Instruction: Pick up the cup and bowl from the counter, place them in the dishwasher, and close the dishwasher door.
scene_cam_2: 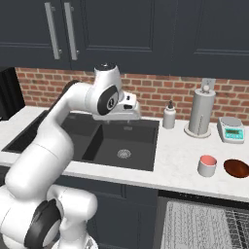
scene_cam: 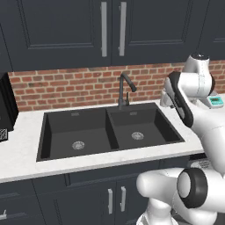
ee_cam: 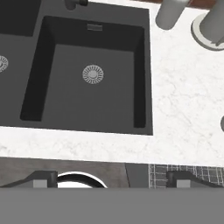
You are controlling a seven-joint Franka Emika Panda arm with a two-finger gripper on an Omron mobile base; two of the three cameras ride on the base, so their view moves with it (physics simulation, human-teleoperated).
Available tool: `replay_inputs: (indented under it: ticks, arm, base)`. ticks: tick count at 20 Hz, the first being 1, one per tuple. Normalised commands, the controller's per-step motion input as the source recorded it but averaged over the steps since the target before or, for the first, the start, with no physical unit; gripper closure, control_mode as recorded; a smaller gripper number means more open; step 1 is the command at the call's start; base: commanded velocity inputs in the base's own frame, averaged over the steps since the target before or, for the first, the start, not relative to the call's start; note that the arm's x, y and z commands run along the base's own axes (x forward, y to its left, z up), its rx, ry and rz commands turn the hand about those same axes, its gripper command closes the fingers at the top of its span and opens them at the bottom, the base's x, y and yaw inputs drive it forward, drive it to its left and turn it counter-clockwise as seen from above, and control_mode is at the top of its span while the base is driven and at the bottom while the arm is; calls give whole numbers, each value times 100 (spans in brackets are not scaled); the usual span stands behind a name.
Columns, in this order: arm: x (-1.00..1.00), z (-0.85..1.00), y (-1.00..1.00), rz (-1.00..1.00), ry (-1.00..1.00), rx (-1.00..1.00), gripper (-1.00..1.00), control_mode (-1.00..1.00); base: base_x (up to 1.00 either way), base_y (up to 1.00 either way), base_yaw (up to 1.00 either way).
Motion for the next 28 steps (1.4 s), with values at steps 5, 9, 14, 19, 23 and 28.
replay_inputs:
  ticks: [5, 9, 14, 19, 23, 28]
  arm:
    - [0, -34, -80, -6, 0, -13, -100, -100]
    - [0, -22, -72, -3, 0, -10, -100, -100]
    - [0, -17, -61, -4, 2, -8, -100, -100]
    - [0, -18, -55, -5, 1, -10, -100, -100]
    - [0, -14, -47, -6, 3, -10, -100, -100]
    - [3, -11, -41, -7, 5, -10, -100, -100]
  base:
    - [0, 0, 0]
    - [0, 0, 0]
    - [0, 0, 0]
    - [0, 0, 0]
    - [0, 0, 0]
    - [0, 0, 0]
